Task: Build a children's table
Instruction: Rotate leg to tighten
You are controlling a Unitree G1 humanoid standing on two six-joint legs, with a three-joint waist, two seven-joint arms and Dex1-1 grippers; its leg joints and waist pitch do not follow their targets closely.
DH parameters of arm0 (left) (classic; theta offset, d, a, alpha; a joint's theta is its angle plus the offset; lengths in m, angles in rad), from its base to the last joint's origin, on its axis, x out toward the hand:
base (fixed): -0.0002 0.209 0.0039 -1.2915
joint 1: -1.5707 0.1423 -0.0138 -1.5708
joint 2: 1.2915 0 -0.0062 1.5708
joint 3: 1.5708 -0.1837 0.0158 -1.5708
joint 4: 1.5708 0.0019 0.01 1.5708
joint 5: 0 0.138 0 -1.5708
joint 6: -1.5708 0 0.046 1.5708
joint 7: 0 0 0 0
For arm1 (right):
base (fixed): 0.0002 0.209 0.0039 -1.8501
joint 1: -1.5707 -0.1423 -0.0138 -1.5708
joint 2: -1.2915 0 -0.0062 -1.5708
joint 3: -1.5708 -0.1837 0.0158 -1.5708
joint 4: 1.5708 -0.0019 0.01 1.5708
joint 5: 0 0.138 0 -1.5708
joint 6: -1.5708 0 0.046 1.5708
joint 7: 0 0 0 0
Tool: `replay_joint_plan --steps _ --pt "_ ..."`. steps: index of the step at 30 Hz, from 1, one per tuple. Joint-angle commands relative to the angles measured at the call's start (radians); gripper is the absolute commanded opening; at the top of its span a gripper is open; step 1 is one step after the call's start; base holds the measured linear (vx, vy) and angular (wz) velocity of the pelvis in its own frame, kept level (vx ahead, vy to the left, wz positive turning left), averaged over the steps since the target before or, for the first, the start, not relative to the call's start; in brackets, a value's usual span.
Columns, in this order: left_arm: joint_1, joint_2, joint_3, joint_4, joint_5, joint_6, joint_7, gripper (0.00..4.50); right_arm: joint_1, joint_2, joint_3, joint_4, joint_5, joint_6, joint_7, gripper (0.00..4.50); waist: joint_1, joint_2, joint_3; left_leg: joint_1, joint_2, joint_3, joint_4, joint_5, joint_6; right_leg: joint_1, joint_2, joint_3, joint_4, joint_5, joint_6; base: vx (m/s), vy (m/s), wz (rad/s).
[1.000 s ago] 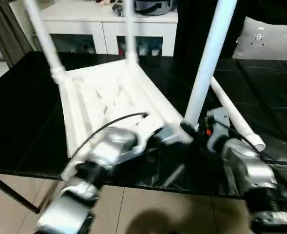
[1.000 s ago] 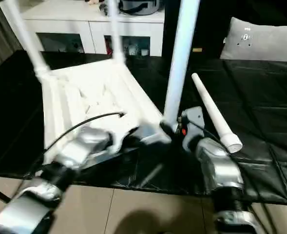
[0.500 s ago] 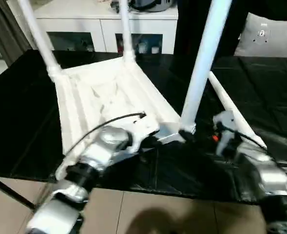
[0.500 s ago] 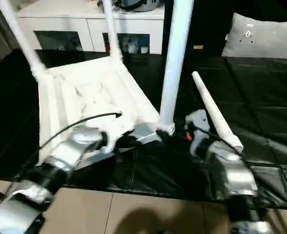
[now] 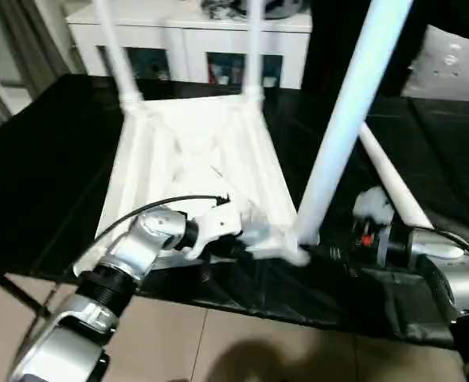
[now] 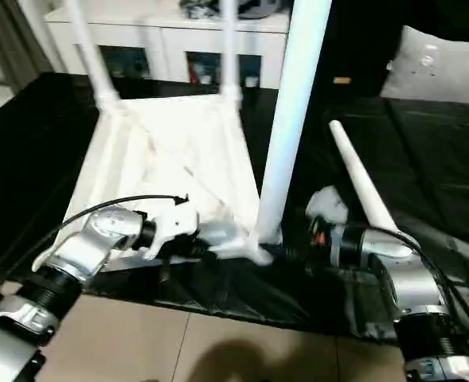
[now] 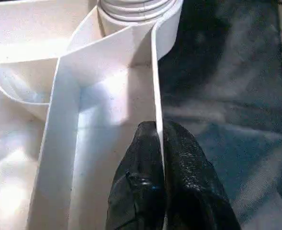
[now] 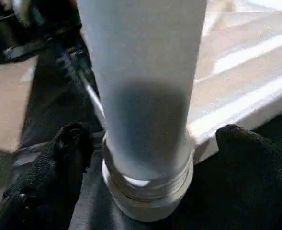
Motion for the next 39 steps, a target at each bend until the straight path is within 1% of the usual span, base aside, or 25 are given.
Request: replay_joint_plan --steps 1,5,6,8,10,13,14,17,18,20,22,25,26,27,28,30,31,32,33,34,35,36,37,38,39 --pt "-0.01 0.006 -0.057 0.004 0.03 -0.012 -0.044 0.0 -0.018 -0.009 0.016 0.006 -0.016 -0.023 0.024 4.46 0.001 -0.023 -0.06 -0.006 0.046 -0.007 -0.064 -0.082 0.119 0.064 -0.074 0.065 -0.061 -0.34 -0.113 0.0 0.0 0.0" --pt "-0.012 0.006 -0.061 0.006 0.031 -0.018 -0.052 0.0 -0.027 -0.003 0.027 0.03 -0.019 -0.016 0.037 4.46 0.002 -0.023 -0.062 -0.007 0.047 -0.008 -0.064 -0.078 0.118 0.064 -0.073 0.068 -0.057 -0.319 -0.124 0.0 0.0 0.0" --pt "-0.014 0.004 -0.062 0.009 0.031 -0.022 -0.057 0.0 -0.036 0.003 0.032 0.048 -0.004 -0.003 0.052 4.3 0.002 -0.024 -0.062 -0.007 0.046 -0.008 -0.064 -0.078 0.119 0.065 -0.074 0.067 -0.057 -0.319 -0.125 0.0 0.0 0.0" --pt "-0.012 0.002 -0.063 0.01 0.029 -0.024 -0.064 0.0 -0.04 0.007 0.035 0.056 0.013 0.004 0.073 4.3 0.003 -0.024 -0.062 -0.008 0.046 -0.008 -0.063 -0.074 0.121 0.065 -0.073 0.067 -0.057 -0.32 -0.126 0.0 0.0 0.0" --pt "-0.011 0.002 -0.063 0.01 0.028 -0.024 -0.065 0.0 -0.04 0.007 0.036 0.057 0.016 0.005 0.08 4.01 0.006 -0.024 -0.063 -0.007 0.046 -0.007 -0.062 -0.071 0.125 0.066 -0.074 0.068 -0.055 -0.315 -0.126 0.0 0.0 0.0" --pt "-0.01 0.003 -0.063 0.011 0.027 -0.025 -0.068 0.0 -0.04 0.007 0.036 0.06 0.021 0.007 0.093 3.82 0.008 -0.025 -0.063 -0.007 0.049 -0.008 -0.063 -0.062 0.125 0.065 -0.074 0.068 -0.054 -0.307 -0.129 0.0 0.0 0.0" --pt "-0.008 0.004 -0.062 0.01 0.025 -0.024 -0.071 0.0 -0.037 0.006 0.036 0.058 0.027 0.01 0.101 3.58 0.008 -0.025 -0.063 -0.007 0.048 -0.008 -0.062 -0.063 0.124 0.065 -0.074 0.068 -0.054 -0.306 -0.13 0.0 0.0 0.0" --pt "-0.004 0.006 -0.062 0.006 0.021 -0.019 -0.076 0.0 -0.032 0.007 0.033 0.055 0.039 0.021 0.114 3.45 0.01 -0.026 -0.063 -0.006 0.046 -0.007 -0.063 -0.067 0.122 0.066 -0.074 0.068 -0.056 -0.322 -0.124 0.0 0.0 0.0" --pt "-0.002 0.006 -0.061 0.004 0.018 -0.015 -0.078 0.0 -0.027 0.008 0.031 0.048 0.045 0.025 0.118 3.27 0.01 -0.026 -0.062 -0.008 0.046 -0.007 -0.063 -0.068 0.122 0.065 -0.074 0.068 -0.057 -0.326 -0.122 0.0 0.0 0.0" --pt "-0.001 0.006 -0.06 0.004 0.016 -0.013 -0.079 0.0 -0.025 0.009 0.03 0.046 0.049 0.027 0.122 3.15 0.013 -0.025 -0.063 -0.006 0.047 -0.006 -0.063 -0.07 0.12 0.064 -0.074 0.068 -0.058 -0.336 -0.118 0.0 0.0 0.0" --pt "0.007 -0.001 -0.051 -0.007 -0.003 0.006 -0.081 0.0 -0.008 0.024 0.021 0.016 0.087 0.069 0.122 2.94 0.016 -0.024 -0.063 -0.005 0.048 -0.006 -0.063 -0.065 0.121 0.064 -0.073 0.069 -0.057 -0.328 -0.119 0.0 0.0 0.0" --pt "0.01 -0.005 -0.047 -0.011 -0.01 0.014 -0.08 0.0 -0.002 0.03 0.018 0.005 0.098 0.083 0.118 2.66 0.018 -0.025 -0.064 -0.007 0.049 -0.008 -0.063 -0.058 0.121 0.064 -0.074 0.068 -0.054 -0.309 -0.125 0.0 0.0 0.0" --pt "0.012 -0.011 -0.039 -0.017 -0.018 0.028 -0.074 0.0 0.005 0.04 0.015 -0.012 0.11 0.103 0.105 2.66 0.018 -0.019 -0.063 -0.006 0.048 -0.007 -0.063 -0.061 0.118 0.065 -0.073 0.068 -0.054 -0.312 -0.126 0.0 0.0 0.0" --pt "0.016 -0.021 -0.03 -0.026 -0.027 0.054 -0.062 0.0 0.015 0.054 0.014 -0.032 0.115 0.132 0.073 2.62 0.018 -0.015 -0.063 -0.006 0.048 -0.007 -0.063 -0.068 0.114 0.064 -0.075 0.068 -0.057 -0.32 -0.124 0.0 0.0 0.0" --pt "0.017 -0.04 -0.016 -0.033 -0.028 0.099 -0.023 0.0 0.021 0.079 0.01 -0.044 0.106 0.171 0.005 2.56 0.017 -0.019 -0.063 -0.006 0.048 -0.007 -0.064 -0.067 0.109 0.065 -0.073 0.068 -0.059 -0.318 -0.121 0.0 0.0 0.0" --pt "0.016 -0.061 -0.003 -0.034 -0.026 0.135 0.021 0.0 0.021 0.105 0.005 -0.045 0.086 0.194 -0.068 2.54 0.015 -0.016 -0.061 -0.003 0.048 -0.008 -0.066 -0.072 0.1 0.064 -0.072 0.067 -0.06 -0.328 -0.12 0.0 0.0 0.0" --pt "0.013 -0.087 0.012 -0.03 -0.022 0.176 0.076 0.0 0.016 0.134 -0.002 -0.034 0.057 0.198 -0.15 2.53 0.01 -0.017 -0.056 -0.002 0.045 -0.007 -0.068 -0.098 0.086 0.062 -0.073 0.065 -0.069 -0.375 -0.108 0.0 0.0 0.0" --pt "0.013 -0.087 0.012 -0.03 -0.022 0.176 0.076 0.0 0.016 0.134 -0.002 -0.034 0.057 0.198 -0.15 2.53 0.002 -0.02 -0.052 0.002 0.039 -0.006 -0.07 -0.128 0.065 0.061 -0.072 0.061 -0.079 -0.437 -0.087 0.0 0.0 0.0" --pt "0.005 -0.124 0.031 -0.017 -0.015 0.218 0.153 0.0 0.002 0.172 -0.019 -0.012 0.031 0.199 -0.255 2.52 -0.007 -0.022 -0.048 0.004 0.031 -0.006 -0.069 -0.155 0.051 0.062 -0.072 0.055 -0.091 -0.511 -0.056 0.0 0.0 0.0" --pt "-0.015 -0.193 0.069 0.014 -0.008 0.285 0.294 0.0 -0.022 0.231 -0.05 0.022 -0.005 0.196 -0.414 2.52 -0.013 -0.022 -0.045 0.007 0.028 -0.005 -0.068 -0.168 0.047 0.058 -0.069 0.051 -0.099 -0.544 -0.043 0.0 0.0 0.0" --pt "-0.018 -0.199 0.073 0.018 -0.009 0.29 0.308 0.0 -0.025 0.236 -0.053 0.025 -0.006 0.197 -0.427 2.52 -0.027 -0.021 -0.041 0.01 0.023 -0.006 -0.063 -0.187 0.032 0.054 -0.067 0.04 -0.111 -0.595 -0.021 0.0 0.0 0.0" --pt "-0.043 -0.248 0.107 0.054 -0.012 0.315 0.41 0.0 -0.043 0.27 -0.077 0.04 -0.008 0.211 -0.506 2.52 -0.041 -0.022 -0.044 0.013 0.017 -0.007 -0.058 -0.207 0.03 0.054 -0.063 0.029 -0.121 -0.626 0.007 0.0 0.0 0.0" --pt "-0.057 -0.271 0.123 0.071 -0.015 0.32 0.463 0.0 -0.05 0.285 -0.087 0.041 -0.007 0.216 -0.54 2.52 -0.047 -0.021 -0.044 0.015 0.014 -0.007 -0.055 -0.216 0.034 0.051 -0.062 0.024 -0.126 -0.633 0.015 0.0 0.0 0.0" --pt "-0.057 -0.271 0.123 0.071 -0.015 0.32 0.463 0.0 -0.05 0.285 -0.087 0.041 -0.007 0.216 -0.54 2.51 -0.053 -0.022 -0.05 0.016 0.013 -0.007 -0.055 -0.215 0.047 0.056 -0.061 0.022 -0.13 -0.614 0.025 0.0 0.0 0.0" --pt "-0.08 -0.301 0.145 0.099 -0.017 0.321 0.533 0.0 -0.063 0.309 -0.106 0.048 -0.005 0.212 -0.598 2.51 -0.056 -0.016 -0.051 0.006 0.018 -0.01 -0.061 -0.2 0.069 0.063 -0.062 0.025 -0.125 -0.571 0.019 0.0 0.0 0.0"
